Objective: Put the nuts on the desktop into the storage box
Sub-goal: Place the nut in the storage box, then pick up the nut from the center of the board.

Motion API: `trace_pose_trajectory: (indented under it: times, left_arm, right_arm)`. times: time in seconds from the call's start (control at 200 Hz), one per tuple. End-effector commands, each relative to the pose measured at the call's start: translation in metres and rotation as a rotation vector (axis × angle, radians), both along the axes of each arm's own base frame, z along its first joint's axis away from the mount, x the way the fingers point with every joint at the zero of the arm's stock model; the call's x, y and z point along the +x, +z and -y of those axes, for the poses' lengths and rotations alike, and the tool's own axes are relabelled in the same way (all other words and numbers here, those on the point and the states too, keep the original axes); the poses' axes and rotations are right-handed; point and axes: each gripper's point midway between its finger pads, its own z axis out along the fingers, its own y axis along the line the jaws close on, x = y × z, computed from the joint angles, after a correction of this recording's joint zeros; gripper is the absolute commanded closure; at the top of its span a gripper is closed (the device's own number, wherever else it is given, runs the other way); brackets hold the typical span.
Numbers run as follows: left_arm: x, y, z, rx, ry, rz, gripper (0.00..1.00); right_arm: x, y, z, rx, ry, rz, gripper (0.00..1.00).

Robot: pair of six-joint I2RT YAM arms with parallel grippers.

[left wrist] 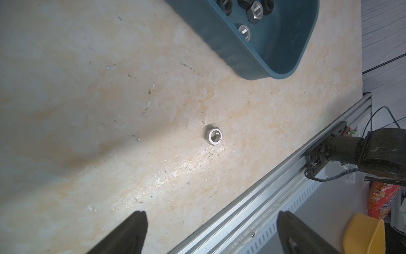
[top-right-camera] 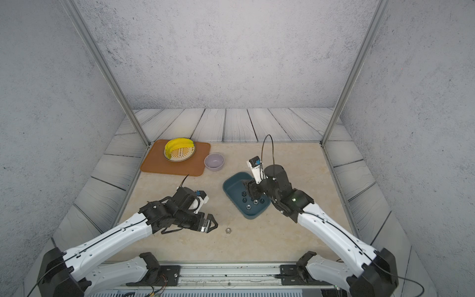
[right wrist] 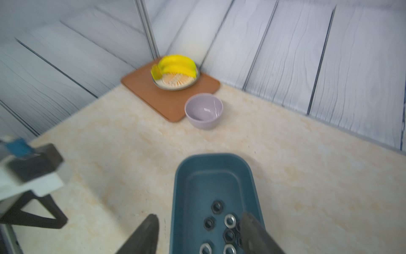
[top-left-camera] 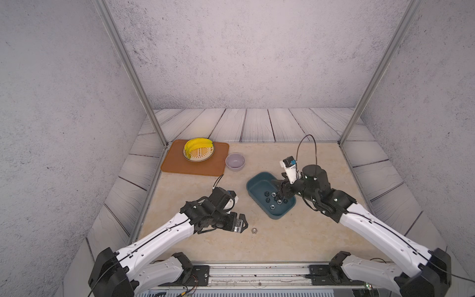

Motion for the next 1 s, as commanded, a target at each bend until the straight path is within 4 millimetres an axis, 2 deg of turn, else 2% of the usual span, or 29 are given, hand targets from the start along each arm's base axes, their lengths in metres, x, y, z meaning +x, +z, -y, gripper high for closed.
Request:
trace_pose_trajectory:
  times: [0.0, 0.045, 0.26, 0.39, 0.475, 0.53, 0.746, 0.851, 0.996]
  left_arm:
    - [0.007, 0.001, -0.003, 0.044, -0.015, 0.033, 0.02]
    - [0.007, 0.0, -0.003, 0.05, -0.017, 0.032, 0.02]
    - [0.009, -0.002, 0.008, 0.088, -0.045, 0.035, 0.02]
    - [0.008, -0.009, 0.016, 0.161, -0.087, 0.045, 0.02]
    - [0.013, -0.017, 0.012, 0.285, -0.093, 0.078, 0.02]
    - [0.014, -0.018, 0.016, 0.317, -0.116, 0.095, 0.02]
    - [0.013, -0.037, 0.036, 0.377, -0.197, 0.075, 0.0]
    - [0.01, -0.05, 0.043, 0.403, -0.247, 0.05, 0.09]
    - [0.011, -0.066, 0.055, 0.411, -0.286, 0.025, 0.12]
  right_arm:
    - [-0.019, 0.047, -0.004, 0.146, 0.094, 0.201, 0.03]
    - [-0.028, 0.059, -0.001, 0.171, 0.114, 0.254, 0.01]
    - [-0.069, 0.084, 0.01, 0.233, 0.211, 0.38, 0.01]
    - [-0.09, 0.089, 0.018, 0.261, 0.251, 0.434, 0.01]
    - [-0.102, 0.088, 0.024, 0.266, 0.27, 0.468, 0.01]
    - [-0.108, 0.086, 0.028, 0.266, 0.269, 0.485, 0.01]
    - [-0.115, 0.066, 0.043, 0.241, 0.227, 0.485, 0.01]
    - [-0.116, 0.062, 0.047, 0.234, 0.212, 0.493, 0.01]
    - [-0.11, 0.056, 0.05, 0.212, 0.177, 0.49, 0.01]
